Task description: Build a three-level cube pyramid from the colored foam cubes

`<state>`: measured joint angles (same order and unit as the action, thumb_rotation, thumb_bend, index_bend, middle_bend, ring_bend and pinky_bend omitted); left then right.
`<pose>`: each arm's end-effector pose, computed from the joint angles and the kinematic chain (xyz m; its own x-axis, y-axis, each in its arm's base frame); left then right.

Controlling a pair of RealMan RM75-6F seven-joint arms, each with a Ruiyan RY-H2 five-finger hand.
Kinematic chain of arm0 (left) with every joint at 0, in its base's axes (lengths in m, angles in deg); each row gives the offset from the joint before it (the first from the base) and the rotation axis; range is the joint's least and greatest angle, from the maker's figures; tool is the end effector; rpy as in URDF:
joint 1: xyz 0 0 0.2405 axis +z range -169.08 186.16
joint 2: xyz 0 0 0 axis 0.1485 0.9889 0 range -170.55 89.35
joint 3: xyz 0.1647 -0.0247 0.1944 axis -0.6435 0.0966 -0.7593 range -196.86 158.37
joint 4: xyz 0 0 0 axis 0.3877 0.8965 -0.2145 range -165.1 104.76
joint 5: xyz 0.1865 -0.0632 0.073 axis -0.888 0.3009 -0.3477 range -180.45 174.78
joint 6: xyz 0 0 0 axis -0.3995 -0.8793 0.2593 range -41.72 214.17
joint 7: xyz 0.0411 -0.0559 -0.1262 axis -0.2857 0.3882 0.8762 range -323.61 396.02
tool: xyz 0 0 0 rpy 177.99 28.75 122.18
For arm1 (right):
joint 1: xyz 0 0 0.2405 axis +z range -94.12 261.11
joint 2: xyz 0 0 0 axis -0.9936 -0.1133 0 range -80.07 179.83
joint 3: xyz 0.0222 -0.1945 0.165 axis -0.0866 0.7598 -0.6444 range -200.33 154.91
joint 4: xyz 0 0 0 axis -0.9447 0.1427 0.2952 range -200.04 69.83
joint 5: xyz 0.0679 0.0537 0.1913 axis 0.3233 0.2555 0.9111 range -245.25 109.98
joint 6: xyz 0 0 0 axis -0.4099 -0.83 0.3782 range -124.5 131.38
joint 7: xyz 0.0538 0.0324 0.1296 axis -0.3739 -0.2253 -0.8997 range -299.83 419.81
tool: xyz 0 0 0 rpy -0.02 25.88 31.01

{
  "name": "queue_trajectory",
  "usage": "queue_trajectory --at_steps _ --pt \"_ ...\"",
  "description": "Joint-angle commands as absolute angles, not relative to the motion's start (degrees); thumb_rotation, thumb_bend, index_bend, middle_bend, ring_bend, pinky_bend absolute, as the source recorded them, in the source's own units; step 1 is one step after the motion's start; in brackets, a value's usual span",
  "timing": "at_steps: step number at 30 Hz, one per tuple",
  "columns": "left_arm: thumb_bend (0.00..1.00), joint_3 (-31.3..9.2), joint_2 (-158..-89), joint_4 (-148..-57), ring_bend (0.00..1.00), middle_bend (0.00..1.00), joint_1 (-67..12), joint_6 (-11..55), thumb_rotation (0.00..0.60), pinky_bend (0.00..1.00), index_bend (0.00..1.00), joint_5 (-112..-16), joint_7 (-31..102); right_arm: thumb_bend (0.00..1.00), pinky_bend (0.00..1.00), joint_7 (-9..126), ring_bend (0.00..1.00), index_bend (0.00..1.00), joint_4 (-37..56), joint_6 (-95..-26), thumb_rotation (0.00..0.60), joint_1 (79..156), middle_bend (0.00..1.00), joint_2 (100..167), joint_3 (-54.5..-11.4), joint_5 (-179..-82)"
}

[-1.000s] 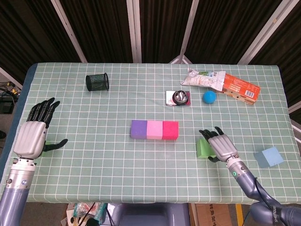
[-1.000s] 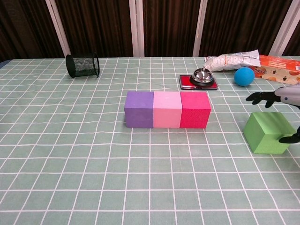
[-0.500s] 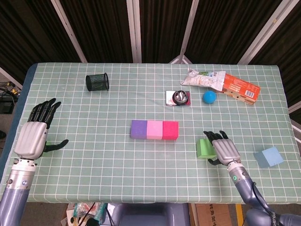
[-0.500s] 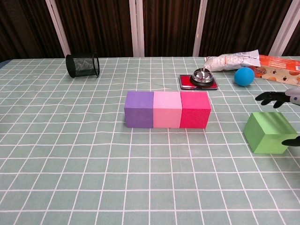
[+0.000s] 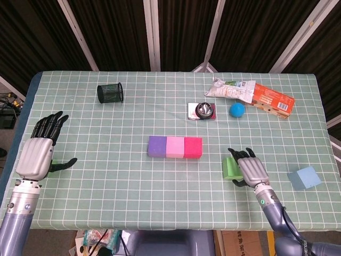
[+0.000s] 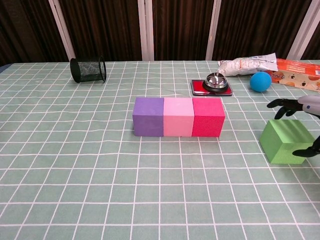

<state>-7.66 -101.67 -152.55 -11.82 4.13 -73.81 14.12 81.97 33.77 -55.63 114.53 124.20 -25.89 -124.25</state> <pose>-0.1651 0.2491 0.1597 0.2723 -0.0491 0.9610 0.9530 -0.1243 -0.2764 -0.2350 -0.2804 0.0416 0.4193 -0.4002 0.8149 -0.9059 -0.1261 0.4042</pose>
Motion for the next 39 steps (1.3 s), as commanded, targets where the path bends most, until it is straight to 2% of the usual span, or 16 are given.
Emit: queue_trajectory --at_steps 1,6,32,39 --pt "0.11 -7.63 -101.63 -152.58 0.00 0.00 -11.79 4.09 0.600 0.00 0.00 -73.82 14.19 0.25 0.06 82.11 0.17 0.00 33.42 -55.70 0.600 114.56 0.22 124.38 -25.95 -124.41" --pt "0.11 -7.74 -101.57 -152.54 0.00 0.00 -11.80 4.29 0.600 0.00 0.00 -73.76 14.21 0.25 0.06 82.36 0.17 0.07 33.03 -56.11 0.600 114.37 0.22 124.42 -26.19 -123.94" --pt "0.11 -7.71 -101.61 -152.63 0.00 0.00 -11.83 4.29 0.600 0.00 0.00 -73.75 14.22 0.25 0.06 82.72 0.25 0.09 32.47 -56.52 0.600 114.10 0.35 125.36 -26.62 -124.31" --pt "0.11 -7.67 -101.60 -152.58 0.00 0.00 -11.88 4.40 0.600 0.00 0.00 -73.57 14.24 0.25 0.06 82.64 0.26 0.09 33.19 -56.90 0.600 114.25 0.35 125.13 -27.27 -124.94"
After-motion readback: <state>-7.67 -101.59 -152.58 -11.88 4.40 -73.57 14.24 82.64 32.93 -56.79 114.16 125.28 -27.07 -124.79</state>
